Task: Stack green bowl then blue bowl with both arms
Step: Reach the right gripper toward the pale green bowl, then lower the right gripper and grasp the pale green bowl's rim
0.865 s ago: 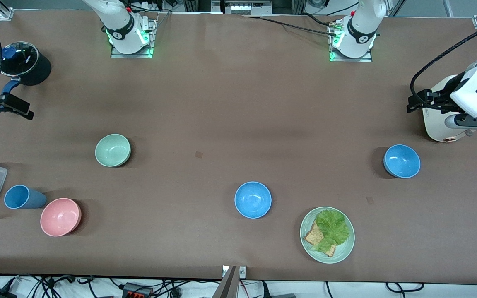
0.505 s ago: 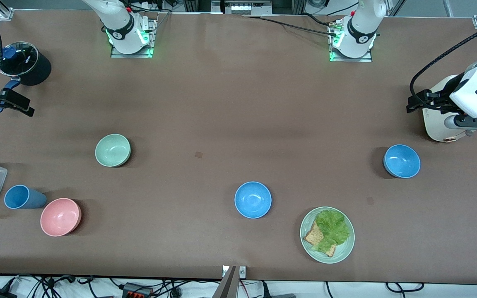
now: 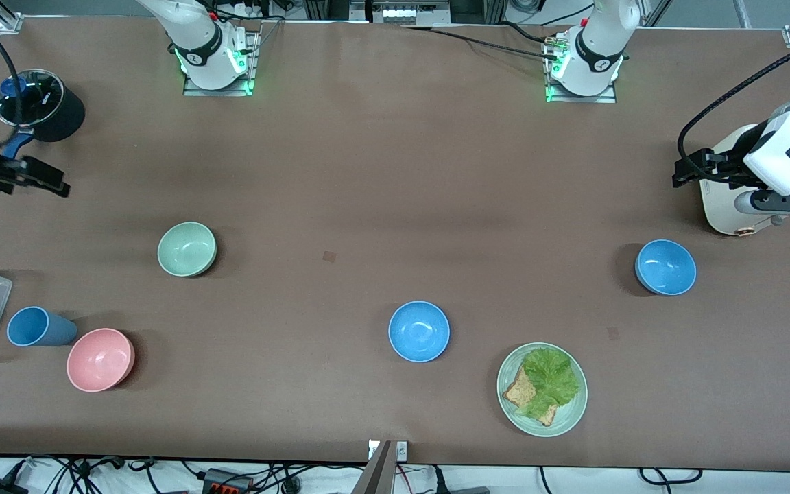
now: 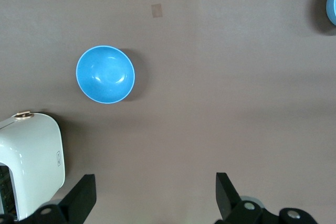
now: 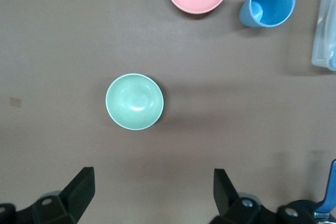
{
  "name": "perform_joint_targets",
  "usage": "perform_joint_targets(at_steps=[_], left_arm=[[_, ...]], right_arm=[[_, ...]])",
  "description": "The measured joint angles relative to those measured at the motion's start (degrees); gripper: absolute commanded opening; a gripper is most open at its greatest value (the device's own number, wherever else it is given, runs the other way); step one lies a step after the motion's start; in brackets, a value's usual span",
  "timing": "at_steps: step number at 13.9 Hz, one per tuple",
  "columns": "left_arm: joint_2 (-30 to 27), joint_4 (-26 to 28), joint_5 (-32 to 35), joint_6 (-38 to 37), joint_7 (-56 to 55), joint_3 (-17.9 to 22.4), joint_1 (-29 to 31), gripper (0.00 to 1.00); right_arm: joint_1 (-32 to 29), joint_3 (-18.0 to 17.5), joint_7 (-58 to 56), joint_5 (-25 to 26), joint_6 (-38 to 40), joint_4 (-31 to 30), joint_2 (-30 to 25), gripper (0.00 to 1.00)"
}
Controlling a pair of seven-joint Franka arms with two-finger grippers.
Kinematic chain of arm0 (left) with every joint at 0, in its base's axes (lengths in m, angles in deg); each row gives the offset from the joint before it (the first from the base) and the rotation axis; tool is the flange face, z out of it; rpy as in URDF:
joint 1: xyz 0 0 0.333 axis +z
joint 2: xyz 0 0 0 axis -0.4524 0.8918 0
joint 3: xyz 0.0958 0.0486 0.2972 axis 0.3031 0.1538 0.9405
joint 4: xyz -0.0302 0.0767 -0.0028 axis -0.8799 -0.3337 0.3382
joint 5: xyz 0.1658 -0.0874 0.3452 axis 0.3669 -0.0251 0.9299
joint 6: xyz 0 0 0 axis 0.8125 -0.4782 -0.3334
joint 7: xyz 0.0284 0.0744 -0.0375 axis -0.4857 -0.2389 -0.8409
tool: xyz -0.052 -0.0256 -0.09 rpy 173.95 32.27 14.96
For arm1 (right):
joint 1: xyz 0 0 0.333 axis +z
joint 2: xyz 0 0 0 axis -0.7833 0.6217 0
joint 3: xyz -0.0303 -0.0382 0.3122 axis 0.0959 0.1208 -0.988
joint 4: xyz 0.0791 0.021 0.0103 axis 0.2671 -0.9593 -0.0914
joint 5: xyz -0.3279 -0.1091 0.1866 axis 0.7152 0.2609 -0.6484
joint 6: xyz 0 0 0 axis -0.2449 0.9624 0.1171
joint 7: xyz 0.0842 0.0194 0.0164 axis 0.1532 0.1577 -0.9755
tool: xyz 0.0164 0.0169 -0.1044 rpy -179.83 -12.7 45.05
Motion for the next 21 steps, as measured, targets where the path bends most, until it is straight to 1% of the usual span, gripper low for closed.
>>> perform_joint_targets(at_steps=[5, 9, 13, 16, 19, 21], left_arm=[[0.23, 0.0, 0.0, -0.03, 0.0, 0.09, 0.03, 1.0], [0.36, 0.0, 0.0, -0.17, 0.0, 0.15, 0.03, 1.0], [0.46, 0.0, 0.0, -0.69, -0.01, 0.59, 0.36, 1.0], [0.48, 0.0, 0.0, -0.87, -0.02, 0.66, 0.76, 1.0], [0.53, 0.0, 0.0, -0.89, -0.04, 0.66, 0.79, 1.0], [0.64, 0.0, 0.0, -0.92, -0.04, 0.66, 0.79, 1.0]], right_arm=[[-0.32, 0.09, 0.0, 0.2, -5.22, -0.58, 12.35, 1.0], [-0.25, -0.13, 0.0, 0.2, -6.04, -0.64, 20.2, 1.0], [-0.24, -0.18, -0.01, 0.18, -9.29, -0.67, 26.36, 1.0], [-0.22, -0.24, -0.01, 0.17, -11.4, -0.65, 28.67, 1.0], [-0.2, -0.87, -0.01, -0.02, -11.54, -0.65, 29.8, 0.92], [-0.19, -1.16, -0.01, -0.64, -11.52, -0.68, 30.38, 0.79]])
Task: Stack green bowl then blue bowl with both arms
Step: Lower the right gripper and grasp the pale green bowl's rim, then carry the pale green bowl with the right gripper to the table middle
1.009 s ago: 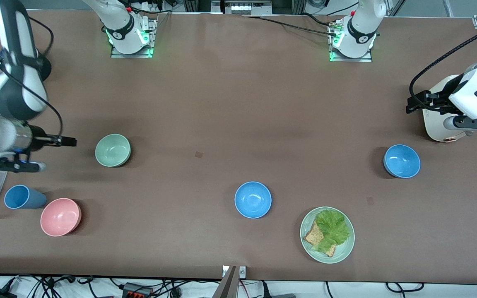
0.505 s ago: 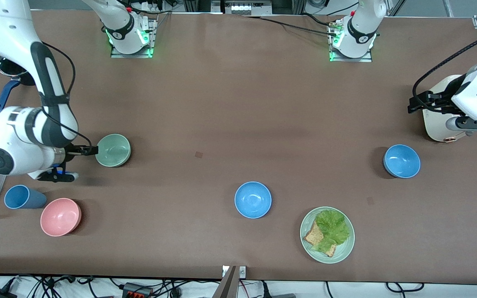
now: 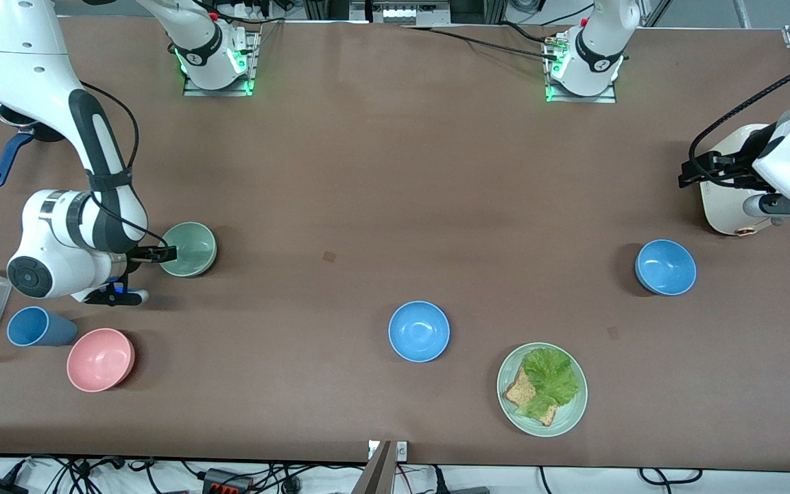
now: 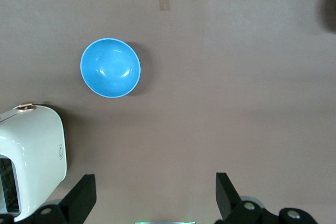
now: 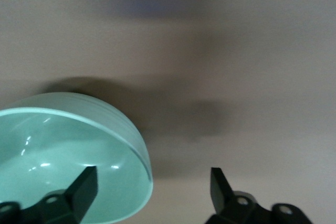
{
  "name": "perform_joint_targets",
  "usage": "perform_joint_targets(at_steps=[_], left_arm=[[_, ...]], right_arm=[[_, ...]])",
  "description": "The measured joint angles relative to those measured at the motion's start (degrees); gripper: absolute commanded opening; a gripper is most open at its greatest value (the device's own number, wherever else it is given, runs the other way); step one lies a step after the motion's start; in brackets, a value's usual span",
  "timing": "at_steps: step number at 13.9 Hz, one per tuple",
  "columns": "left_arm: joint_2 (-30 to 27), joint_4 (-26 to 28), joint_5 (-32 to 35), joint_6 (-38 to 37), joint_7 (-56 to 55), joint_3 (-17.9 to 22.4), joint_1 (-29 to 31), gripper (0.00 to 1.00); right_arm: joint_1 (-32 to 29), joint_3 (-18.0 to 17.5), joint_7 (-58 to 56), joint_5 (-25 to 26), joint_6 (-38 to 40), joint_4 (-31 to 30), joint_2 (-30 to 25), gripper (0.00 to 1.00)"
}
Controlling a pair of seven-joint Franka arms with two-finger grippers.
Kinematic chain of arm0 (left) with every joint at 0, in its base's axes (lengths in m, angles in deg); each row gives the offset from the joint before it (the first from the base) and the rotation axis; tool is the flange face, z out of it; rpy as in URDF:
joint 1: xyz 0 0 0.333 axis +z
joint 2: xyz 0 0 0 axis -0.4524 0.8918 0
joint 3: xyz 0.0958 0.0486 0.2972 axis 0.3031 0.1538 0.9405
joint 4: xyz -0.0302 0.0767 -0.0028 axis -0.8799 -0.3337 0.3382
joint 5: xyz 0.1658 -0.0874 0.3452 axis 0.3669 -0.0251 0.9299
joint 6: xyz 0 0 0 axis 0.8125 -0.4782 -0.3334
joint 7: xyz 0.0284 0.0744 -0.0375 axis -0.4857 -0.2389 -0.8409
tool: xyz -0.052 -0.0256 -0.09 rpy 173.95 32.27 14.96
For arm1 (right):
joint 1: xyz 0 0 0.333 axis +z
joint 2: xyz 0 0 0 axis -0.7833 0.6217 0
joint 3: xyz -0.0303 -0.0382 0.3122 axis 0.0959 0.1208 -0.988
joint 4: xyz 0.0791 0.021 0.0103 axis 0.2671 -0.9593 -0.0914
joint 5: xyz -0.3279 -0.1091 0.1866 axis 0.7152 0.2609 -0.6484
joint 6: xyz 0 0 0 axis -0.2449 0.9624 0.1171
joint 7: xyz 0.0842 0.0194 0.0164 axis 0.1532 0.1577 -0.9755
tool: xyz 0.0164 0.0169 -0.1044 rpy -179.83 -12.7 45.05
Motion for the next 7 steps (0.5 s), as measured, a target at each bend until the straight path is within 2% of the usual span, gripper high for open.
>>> perform_joint_targets(at_steps=[2, 5, 7], left_arm=[[0.26, 0.0, 0.0, -0.04, 0.0, 0.0, 0.0, 1.0], [0.41, 0.0, 0.0, -0.29, 0.0, 0.0, 0.0, 1.0], [0.49, 0.0, 0.0, -0.36, 0.0, 0.0, 0.0, 1.0]], right_arm=[[0.0, -0.11, 0.0, -0.19, 0.0, -0.02, 0.66, 0.57], [0.0, -0.17, -0.03, -0.21, 0.01, -0.02, 0.95, 0.16], [-0.01, -0.48, -0.21, -0.22, 0.11, -0.03, 0.98, 0.0]])
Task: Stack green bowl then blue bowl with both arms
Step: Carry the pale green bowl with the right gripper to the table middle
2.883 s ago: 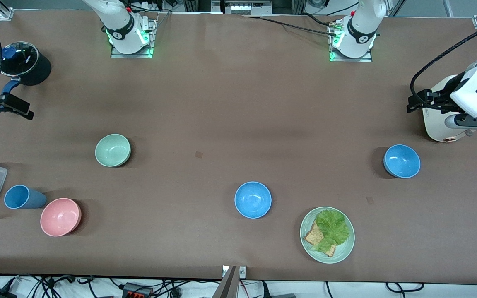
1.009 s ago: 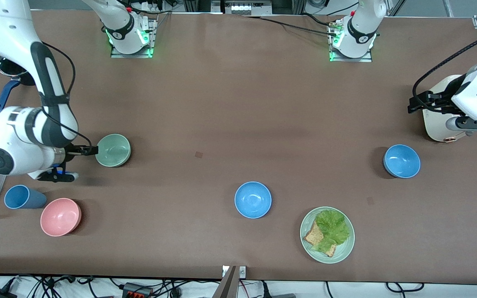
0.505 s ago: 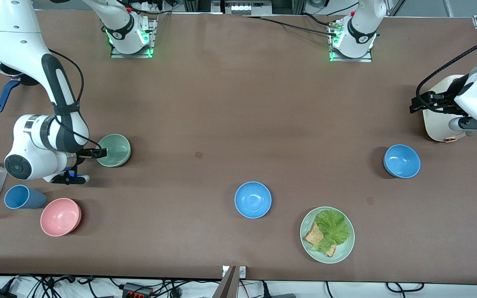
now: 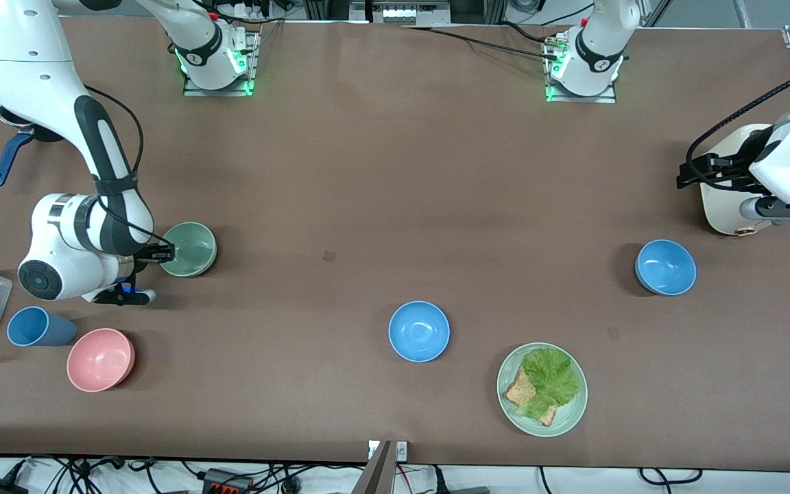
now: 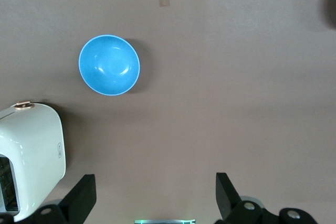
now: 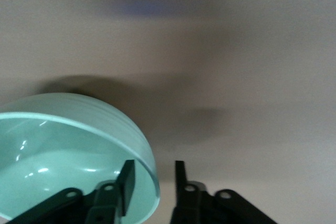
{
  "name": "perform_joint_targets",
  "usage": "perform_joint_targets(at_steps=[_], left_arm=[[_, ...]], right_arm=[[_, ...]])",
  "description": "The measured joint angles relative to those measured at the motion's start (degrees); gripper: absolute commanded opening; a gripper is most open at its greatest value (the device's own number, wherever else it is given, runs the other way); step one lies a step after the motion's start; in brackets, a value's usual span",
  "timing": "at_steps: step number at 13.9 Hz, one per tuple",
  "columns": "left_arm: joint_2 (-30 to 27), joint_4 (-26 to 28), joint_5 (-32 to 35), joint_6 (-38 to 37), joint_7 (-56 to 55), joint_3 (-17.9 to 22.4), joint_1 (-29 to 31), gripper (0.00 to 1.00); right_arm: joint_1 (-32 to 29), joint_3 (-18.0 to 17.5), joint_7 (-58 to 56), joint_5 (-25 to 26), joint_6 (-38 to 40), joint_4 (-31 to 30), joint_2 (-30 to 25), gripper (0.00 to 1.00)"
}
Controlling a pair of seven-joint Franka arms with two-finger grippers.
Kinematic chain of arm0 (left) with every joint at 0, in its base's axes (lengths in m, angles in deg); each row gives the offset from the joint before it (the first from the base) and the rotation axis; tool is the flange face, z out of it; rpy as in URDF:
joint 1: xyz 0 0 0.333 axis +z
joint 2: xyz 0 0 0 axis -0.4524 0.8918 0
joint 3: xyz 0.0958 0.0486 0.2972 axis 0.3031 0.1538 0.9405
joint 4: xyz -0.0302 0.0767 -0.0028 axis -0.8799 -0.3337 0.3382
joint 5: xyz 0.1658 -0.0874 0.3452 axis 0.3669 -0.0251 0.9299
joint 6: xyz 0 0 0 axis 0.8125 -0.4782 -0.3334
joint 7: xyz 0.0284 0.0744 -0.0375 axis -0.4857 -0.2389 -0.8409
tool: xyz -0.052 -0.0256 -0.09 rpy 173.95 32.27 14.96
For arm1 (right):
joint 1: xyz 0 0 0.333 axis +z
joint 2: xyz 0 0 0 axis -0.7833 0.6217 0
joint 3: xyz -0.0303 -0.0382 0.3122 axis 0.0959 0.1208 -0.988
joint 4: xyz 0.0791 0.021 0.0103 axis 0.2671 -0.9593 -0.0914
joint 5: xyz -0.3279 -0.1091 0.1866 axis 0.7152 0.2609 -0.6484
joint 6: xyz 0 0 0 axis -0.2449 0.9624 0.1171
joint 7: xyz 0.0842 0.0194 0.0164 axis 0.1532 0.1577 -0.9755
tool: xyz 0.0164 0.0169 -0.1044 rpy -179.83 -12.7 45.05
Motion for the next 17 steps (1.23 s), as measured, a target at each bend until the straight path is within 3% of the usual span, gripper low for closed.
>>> perform_joint_targets(at_steps=[7, 10, 14, 17], left_arm=[[0.09, 0.0, 0.0, -0.49, 0.03, 0.0, 0.0, 1.0], [0.1, 0.0, 0.0, -0.9, 0.03, 0.0, 0.0, 1.0], [0.1, -0.25, 0.0, -1.01, 0.03, -0.01, -0.01, 1.0], [0.11, -0.32, 0.0, -1.02, 0.03, -0.02, -0.01, 1.0]], right_arm=[[0.06, -4.07, -2.68, -0.44, 6.11, 3.3, -0.73, 0.0], [0.09, -10.11, -3.01, -1.88, 11.54, 9.0, -1.72, 0.0], [2.3, -20.06, -1.47, -4.26, 10.85, 11.51, -1.96, 0.0], [10.35, -21.21, 7.99, -4.27, 6.22, 11.5, -1.33, 0.0]])
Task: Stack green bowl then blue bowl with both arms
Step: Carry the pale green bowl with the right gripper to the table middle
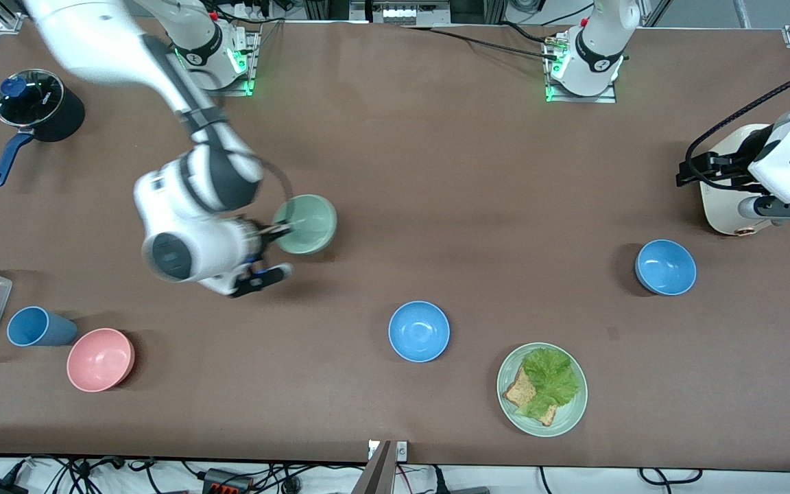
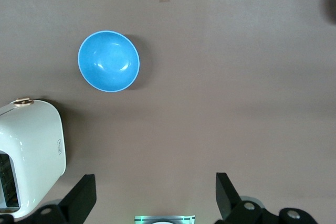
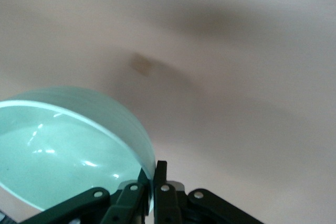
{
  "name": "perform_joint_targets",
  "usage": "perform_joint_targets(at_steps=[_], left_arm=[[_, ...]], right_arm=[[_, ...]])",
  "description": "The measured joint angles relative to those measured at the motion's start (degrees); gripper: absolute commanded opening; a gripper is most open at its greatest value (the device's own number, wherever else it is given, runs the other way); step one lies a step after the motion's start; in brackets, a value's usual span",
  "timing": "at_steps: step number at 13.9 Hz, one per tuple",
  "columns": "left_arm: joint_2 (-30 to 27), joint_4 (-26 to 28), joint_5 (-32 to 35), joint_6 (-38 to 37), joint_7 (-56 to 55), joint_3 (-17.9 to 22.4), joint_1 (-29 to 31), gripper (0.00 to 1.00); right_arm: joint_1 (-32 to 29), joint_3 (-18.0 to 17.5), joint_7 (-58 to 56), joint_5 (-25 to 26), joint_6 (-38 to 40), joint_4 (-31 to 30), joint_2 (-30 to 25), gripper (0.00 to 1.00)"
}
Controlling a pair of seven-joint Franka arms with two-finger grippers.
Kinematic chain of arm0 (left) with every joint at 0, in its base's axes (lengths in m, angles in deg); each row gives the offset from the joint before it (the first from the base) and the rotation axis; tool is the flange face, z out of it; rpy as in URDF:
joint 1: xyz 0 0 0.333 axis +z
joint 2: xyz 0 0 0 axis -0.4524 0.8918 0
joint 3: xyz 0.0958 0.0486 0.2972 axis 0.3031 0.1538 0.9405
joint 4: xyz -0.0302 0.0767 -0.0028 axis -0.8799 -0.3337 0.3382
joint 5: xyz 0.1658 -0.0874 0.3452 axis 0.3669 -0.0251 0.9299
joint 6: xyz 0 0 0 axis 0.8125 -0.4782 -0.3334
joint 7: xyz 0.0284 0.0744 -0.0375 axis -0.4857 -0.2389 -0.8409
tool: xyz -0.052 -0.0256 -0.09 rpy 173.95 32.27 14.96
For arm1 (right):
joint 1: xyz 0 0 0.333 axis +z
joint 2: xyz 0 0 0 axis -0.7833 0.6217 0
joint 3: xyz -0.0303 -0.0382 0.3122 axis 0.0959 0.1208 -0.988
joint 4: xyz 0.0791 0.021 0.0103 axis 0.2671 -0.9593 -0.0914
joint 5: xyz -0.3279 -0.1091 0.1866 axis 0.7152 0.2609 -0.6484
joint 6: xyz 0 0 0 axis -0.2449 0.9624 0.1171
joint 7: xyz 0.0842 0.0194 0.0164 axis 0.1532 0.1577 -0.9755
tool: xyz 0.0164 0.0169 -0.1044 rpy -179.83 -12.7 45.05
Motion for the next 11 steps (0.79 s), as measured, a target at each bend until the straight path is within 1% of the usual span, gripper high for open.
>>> perform_joint_targets(at_steps=[2, 4, 6, 8, 11], left_arm=[[0.01, 0.0, 0.0, -0.03, 0.0, 0.02, 0.24, 1.0], [0.03, -0.01, 0.0, -0.03, -0.01, 0.08, 0.64, 1.0], [0.03, -0.01, 0.0, -0.03, -0.03, 0.09, 0.82, 1.0], [0.03, -0.02, 0.0, -0.03, -0.03, 0.08, 0.87, 1.0], [0.06, -0.03, 0.0, -0.03, 0.02, -0.12, 0.84, 1.0]], right_arm=[[5.75, 0.0, 7.65, 0.04, -3.63, -0.03, 0.75, 0.0], [9.47, 0.04, 13.31, 0.03, -7.21, -0.03, 1.87, 0.0], [11.91, 0.04, 16.63, 0.03, -9.5, -0.09, 3.05, 0.0], [14.02, 0.06, 18.41, 0.03, -10.21, -0.17, 4.61, 0.0], [15.51, 0.16, 19.07, 0.03, -10.59, -0.21, 6.63, 0.0]])
